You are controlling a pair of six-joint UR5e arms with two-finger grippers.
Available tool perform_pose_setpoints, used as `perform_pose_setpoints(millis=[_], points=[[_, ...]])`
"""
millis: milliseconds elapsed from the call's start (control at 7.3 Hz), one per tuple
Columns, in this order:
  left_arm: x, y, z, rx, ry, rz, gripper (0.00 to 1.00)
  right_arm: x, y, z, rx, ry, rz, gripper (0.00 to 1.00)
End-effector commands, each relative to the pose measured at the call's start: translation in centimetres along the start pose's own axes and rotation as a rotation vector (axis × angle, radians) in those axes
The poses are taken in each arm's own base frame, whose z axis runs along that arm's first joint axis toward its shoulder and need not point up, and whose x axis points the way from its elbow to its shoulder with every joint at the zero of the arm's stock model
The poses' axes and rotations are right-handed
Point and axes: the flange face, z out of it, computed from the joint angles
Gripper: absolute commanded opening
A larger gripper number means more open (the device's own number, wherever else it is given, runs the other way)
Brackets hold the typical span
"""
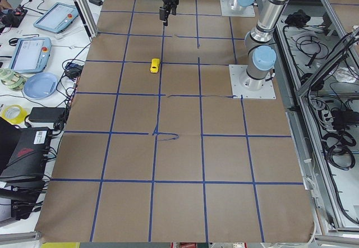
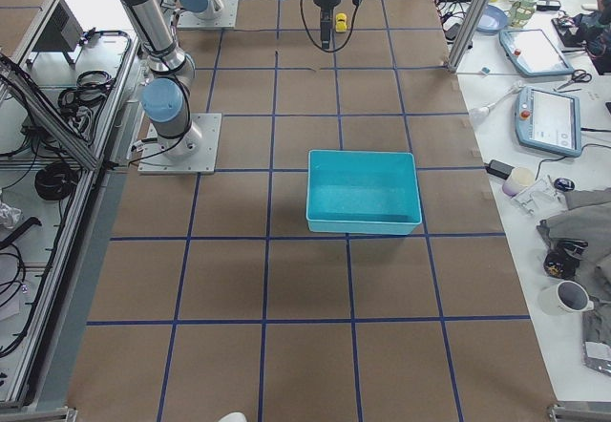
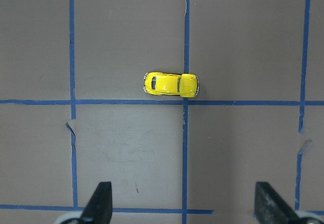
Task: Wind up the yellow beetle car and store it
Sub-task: 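Lower the left gripper down onto the yellow beetle car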
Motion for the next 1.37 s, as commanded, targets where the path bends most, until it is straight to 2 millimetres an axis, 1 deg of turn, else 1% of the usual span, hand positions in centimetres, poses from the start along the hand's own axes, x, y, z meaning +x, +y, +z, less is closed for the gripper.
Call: perform_pose_setpoints(millis=[0, 274, 411, 548, 685, 822, 959, 1096, 1233], points=[[-0.8, -0.7, 5.1, -0.023, 0.023, 0.302, 1.0, 0.0, 0.0, 0.0, 0.001, 0.0, 0.0, 1.0], [-2.2, -2.8, 11.1, -0.019, 0.021, 0.498, 1.0, 0.1, 0.0, 0.0, -0.001, 0.006, 0.002, 1.0], [-3.1, -3.6, 13.4, -0.005, 0.002, 0.575, 1.0, 0.6, 0.0, -0.3, 0.007, 0.054, -0.001, 1.0], [-4.3, -4.9, 15.1, 0.011, -0.016, 0.658, 1.0, 0.7, 0.0, 0.3, -0.005, 0.074, -0.012, 1.0], [-5.2, -6.4, 17.9, 0.018, -0.025, 0.792, 1.0, 0.7, 0.3, 0.3, -0.004, 0.071, -0.012, 1.0], [-5.9, -7.5, 19.9, 0.025, -0.043, 0.907, 1.0, 0.7, 0.4, 0.3, -0.002, 0.071, -0.004, 1.0], [-6.1, -7.9, 21.8, 0.011, -0.021, 0.982, 1.0, 0.7, 0.5, 0.0, 0.002, 0.068, -0.006, 1.0], [-6.4, -8.3, 23.0, 0.008, -0.015, 0.988, 1.0, 0.4, 0.4, 0.2, -0.002, 0.047, -0.007, 1.0], [-6.6, -8.7, 23.6, 0.014, -0.028, 1.006, 0.93, -0.3, 0.5, 0.1, -0.006, -0.024, 0.002, 1.0]])
